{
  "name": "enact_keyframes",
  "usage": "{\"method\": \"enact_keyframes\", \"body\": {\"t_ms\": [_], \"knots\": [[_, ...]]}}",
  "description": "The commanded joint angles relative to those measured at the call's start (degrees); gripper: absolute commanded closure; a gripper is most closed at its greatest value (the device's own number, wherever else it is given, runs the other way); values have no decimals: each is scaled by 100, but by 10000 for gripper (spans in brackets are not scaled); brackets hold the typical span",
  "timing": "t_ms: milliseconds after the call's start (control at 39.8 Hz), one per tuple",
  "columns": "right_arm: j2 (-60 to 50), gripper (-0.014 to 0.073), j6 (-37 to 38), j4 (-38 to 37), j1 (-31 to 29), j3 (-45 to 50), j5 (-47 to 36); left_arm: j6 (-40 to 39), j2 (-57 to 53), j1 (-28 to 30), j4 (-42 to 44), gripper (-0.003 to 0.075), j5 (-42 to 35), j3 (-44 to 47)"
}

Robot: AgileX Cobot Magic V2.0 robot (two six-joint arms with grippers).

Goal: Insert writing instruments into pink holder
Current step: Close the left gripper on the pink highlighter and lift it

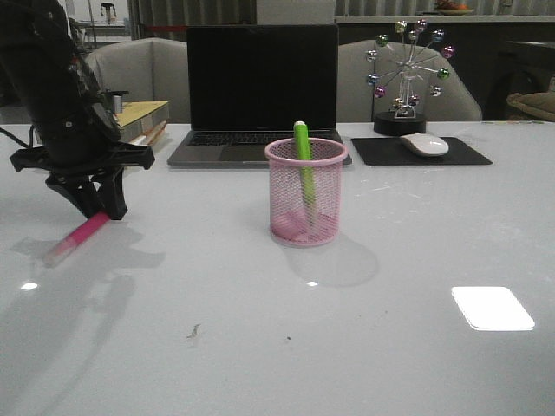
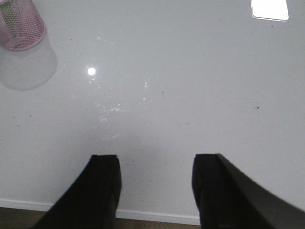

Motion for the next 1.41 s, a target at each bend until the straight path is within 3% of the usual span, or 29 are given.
{"method": "enact_keyframes", "body": {"t_ms": [0,100,879,1155,1381], "knots": [[-20,134,1,-78,-35,-168,-314,100,-291,-34,-175,572,-580,-164],[-20,134,1,-78,-35,-168,-249,108,-291,-43,-175,632,-896,-164],[-20,134,1,-78,-35,-168,100,253,-1223,-239,-107,629,-804,-500],[-20,134,1,-78,-35,-168,100,747,-2075,-649,-897,629,-2630,-457],[-20,134,-4,-156,-35,-168,109,846,-2400,-1789,-909,628,-5080,432]]}}
